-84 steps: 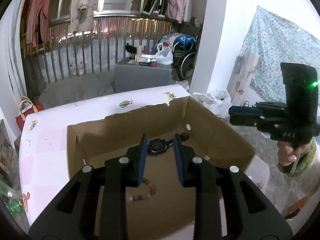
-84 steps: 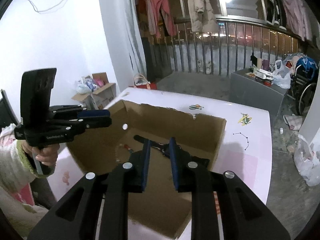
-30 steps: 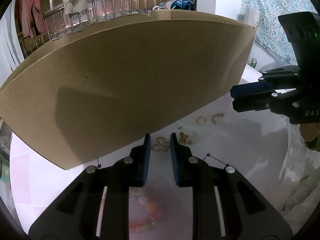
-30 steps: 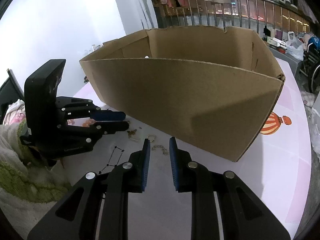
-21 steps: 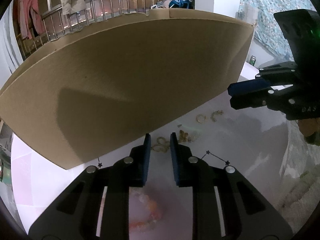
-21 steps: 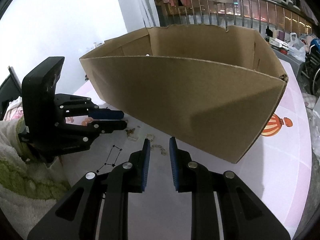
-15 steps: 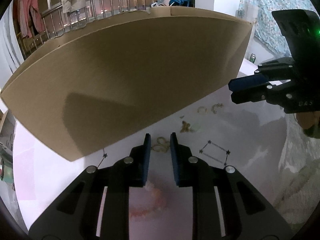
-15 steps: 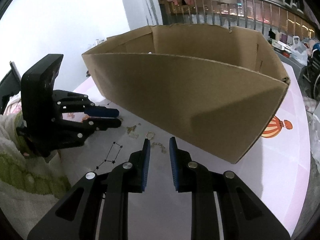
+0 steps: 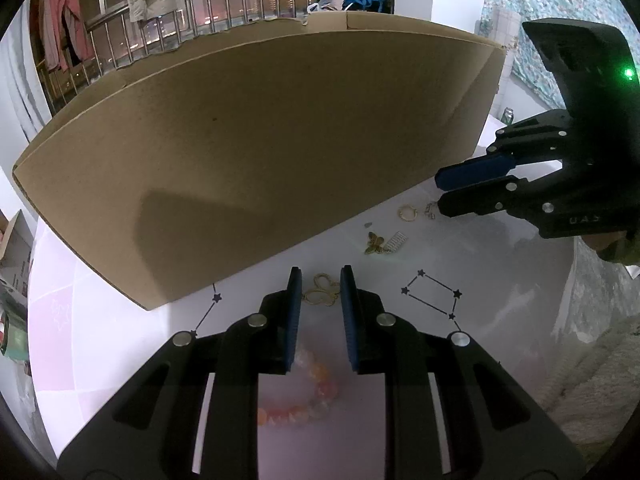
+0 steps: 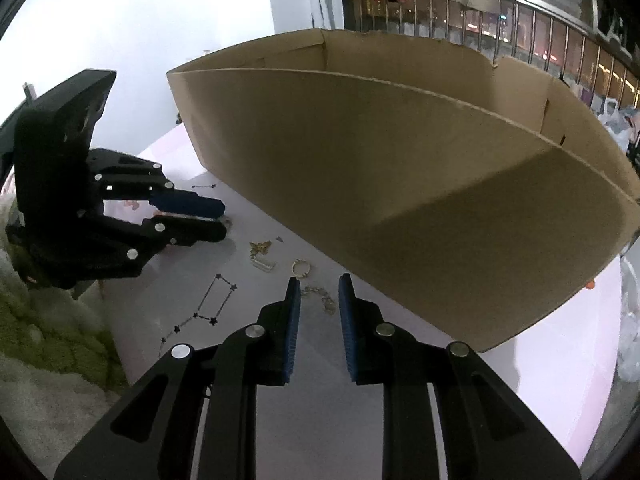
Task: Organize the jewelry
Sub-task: 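Lower the right gripper onto a gold ring and close it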
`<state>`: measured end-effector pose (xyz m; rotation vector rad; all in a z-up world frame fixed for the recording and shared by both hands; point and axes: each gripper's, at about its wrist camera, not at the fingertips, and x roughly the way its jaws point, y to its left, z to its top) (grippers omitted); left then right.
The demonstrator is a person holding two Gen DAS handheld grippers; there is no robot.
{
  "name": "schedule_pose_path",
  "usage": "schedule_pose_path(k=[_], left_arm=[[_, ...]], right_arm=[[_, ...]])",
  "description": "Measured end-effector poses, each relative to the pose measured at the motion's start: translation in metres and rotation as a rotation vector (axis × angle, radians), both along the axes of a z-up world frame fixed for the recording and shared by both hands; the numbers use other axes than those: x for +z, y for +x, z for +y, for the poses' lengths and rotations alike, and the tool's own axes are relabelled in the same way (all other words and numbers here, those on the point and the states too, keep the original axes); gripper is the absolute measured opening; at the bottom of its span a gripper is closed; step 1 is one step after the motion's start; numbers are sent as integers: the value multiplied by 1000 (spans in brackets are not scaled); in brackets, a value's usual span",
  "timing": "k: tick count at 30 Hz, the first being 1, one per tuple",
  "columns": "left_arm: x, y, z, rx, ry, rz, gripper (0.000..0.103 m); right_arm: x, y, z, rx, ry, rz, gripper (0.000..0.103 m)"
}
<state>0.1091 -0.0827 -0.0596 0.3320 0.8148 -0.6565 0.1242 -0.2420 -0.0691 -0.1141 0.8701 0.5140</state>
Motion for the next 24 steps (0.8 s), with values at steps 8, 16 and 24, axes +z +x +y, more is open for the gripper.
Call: schedule_pose_path(k=[8, 16, 24], left_arm=[[-2, 0, 2, 5, -8, -2, 18], [-3, 1, 7, 8, -17, -4, 18], [-2, 1, 8, 8, -18, -6, 18]], right_arm=[[-8, 2, 10, -85, -27, -5, 20], [-5, -9, 14, -110, -74, -22, 12], [-3, -11, 6, -121, -36, 7, 3]])
